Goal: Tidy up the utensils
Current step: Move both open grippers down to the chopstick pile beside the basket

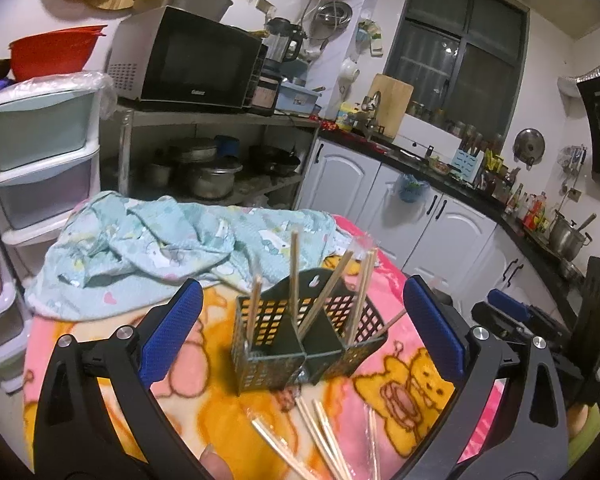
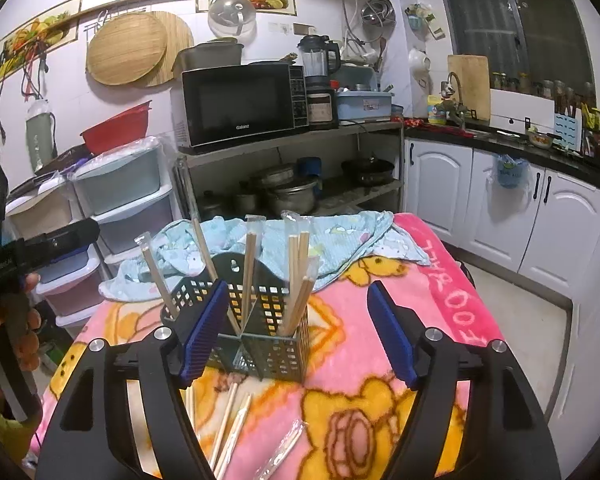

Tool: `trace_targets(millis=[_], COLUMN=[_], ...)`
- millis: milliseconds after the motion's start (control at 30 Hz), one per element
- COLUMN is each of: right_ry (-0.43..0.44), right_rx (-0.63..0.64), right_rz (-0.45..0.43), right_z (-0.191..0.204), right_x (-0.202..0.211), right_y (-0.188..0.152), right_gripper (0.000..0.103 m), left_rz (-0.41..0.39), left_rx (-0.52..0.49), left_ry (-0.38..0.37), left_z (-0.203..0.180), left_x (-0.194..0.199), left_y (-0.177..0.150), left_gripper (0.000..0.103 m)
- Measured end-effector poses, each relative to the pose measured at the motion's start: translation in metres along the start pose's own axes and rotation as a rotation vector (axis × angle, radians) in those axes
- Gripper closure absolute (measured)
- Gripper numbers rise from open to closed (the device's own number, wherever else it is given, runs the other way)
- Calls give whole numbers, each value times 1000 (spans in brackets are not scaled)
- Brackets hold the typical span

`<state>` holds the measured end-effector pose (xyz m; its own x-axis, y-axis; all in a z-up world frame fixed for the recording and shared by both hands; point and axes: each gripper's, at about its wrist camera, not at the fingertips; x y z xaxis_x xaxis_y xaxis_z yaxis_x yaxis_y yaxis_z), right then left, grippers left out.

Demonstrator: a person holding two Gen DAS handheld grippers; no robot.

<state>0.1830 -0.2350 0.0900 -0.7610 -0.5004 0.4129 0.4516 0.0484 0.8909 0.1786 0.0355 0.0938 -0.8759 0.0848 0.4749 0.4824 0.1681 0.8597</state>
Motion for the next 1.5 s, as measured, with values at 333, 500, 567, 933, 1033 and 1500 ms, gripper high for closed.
trace_targets(millis=[333, 500, 567, 933, 1033, 1500], right_ry=[11, 16, 17, 54, 64, 72], right_rx=[15, 22, 21, 44, 47, 68], right_rz=[33, 55, 63, 126, 155, 272], right_z=[8, 11, 12, 22, 25, 34], right_x=[5, 4, 4, -10, -17, -52], right_y=[-13, -21, -24, -38, -45, -80], right_gripper=[31, 31, 31, 30, 30, 31], left_rz=[33, 56, 67, 120, 138, 239], left_rx=[3, 14, 13, -9, -12, -9], left_ry=[40, 52, 55, 79, 87, 101], left_z=[14, 19, 19, 23, 26, 36], left_x=[7, 8, 7, -1, -5, -33], left_y=[-20, -31, -35, -58, -65, -94], left_gripper=[11, 11, 11, 11, 11, 11])
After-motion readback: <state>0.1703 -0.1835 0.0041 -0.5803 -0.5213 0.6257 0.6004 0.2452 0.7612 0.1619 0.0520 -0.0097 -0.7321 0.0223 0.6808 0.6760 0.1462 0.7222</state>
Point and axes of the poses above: each gripper's, at about its wrist camera, not at the fingertips, and x roughly against the way its jaws point, z to its left, y to its top, and after that the axes turned 11 degrees about y, right-handed
